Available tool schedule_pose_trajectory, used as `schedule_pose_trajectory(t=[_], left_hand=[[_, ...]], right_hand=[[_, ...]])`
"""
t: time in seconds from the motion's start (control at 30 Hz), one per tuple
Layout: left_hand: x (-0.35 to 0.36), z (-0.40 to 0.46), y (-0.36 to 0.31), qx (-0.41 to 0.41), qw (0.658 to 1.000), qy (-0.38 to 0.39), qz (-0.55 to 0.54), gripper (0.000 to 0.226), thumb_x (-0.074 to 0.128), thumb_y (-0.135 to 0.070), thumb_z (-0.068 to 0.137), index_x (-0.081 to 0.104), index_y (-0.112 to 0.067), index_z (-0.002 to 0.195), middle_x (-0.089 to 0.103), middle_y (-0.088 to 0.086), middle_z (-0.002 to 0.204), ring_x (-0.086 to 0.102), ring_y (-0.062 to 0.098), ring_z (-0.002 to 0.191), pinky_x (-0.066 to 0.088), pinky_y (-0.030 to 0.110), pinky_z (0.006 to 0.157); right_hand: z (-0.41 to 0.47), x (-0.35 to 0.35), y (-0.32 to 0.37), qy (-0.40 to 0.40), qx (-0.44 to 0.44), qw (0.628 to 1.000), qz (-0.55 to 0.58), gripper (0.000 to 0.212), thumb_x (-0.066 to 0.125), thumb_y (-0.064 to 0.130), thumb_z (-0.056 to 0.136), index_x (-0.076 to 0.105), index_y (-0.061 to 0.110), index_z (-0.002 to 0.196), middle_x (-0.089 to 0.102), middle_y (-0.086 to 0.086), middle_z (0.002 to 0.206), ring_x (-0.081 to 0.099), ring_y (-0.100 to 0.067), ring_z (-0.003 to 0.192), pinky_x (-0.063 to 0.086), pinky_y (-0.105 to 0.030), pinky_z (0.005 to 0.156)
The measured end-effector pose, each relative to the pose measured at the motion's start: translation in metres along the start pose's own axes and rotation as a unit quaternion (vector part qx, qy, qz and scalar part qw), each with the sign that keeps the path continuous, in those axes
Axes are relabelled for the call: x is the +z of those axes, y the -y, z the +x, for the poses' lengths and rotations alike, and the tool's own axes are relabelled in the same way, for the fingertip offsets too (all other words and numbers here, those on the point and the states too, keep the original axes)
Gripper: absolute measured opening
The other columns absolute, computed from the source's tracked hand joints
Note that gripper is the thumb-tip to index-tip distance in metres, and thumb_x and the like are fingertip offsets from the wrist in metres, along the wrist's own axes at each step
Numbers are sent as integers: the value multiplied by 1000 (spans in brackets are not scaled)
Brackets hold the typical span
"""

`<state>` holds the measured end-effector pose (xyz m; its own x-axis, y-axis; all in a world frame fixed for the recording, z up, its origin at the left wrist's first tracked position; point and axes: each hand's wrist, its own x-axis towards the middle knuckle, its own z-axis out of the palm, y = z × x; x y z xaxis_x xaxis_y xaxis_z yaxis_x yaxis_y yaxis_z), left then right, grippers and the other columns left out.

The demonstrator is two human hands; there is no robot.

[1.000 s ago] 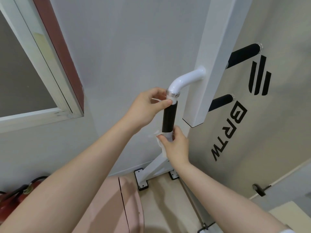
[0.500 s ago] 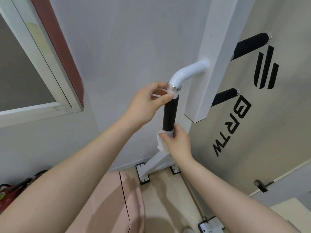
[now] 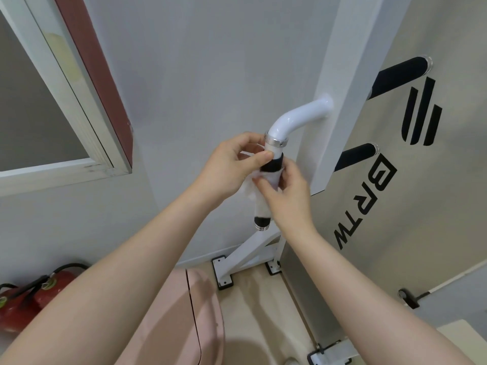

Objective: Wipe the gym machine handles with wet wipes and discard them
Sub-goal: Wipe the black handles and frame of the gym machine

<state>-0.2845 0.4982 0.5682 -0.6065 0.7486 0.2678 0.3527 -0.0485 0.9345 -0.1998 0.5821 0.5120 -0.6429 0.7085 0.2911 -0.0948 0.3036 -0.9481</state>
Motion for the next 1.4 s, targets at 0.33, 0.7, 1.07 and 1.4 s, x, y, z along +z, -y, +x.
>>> schedule_pose_trajectory(t=[0.33, 0.7, 1.07, 1.4], left_hand=[[-10, 11, 35, -156, 983, 79, -63, 49, 22, -41, 100, 58, -15, 121, 64, -2, 119, 56, 9, 115, 37, 24, 101], [-11, 6, 41, -125, 971, 198, -39, 15, 60, -2, 85, 64, -14, 93, 61, -3, 66, 52, 7, 53, 42, 15, 53], [8, 7, 25, -7, 989, 137, -48, 29, 64, 3, 81, 59, -17, 101, 66, -2, 95, 64, 5, 87, 51, 20, 84], [20, -1, 31, -10, 998, 5, -65, 27, 75, -13, 73, 65, -16, 98, 71, 2, 90, 67, 11, 83, 54, 28, 81]], right_hand=[[7, -24, 9, 147, 31, 989, -10, 30, 72, 9, 74, 60, 21, 99, 68, 2, 97, 62, -17, 95, 49, -33, 87], [12, -40, 11, 173, -12, 971, -167, 49, 72, 16, 75, 53, 22, 120, 56, 4, 112, 51, -10, 106, 39, -19, 91], [7, -55, 36, 111, -27, 993, 14, 38, 43, 20, 77, 59, 29, 110, 61, 5, 112, 53, -1, 95, 41, -10, 84], [10, -38, 37, 73, -72, 993, -54, 20, 64, 14, 86, 62, 25, 103, 65, 18, 99, 59, 3, 101, 44, -15, 91]])
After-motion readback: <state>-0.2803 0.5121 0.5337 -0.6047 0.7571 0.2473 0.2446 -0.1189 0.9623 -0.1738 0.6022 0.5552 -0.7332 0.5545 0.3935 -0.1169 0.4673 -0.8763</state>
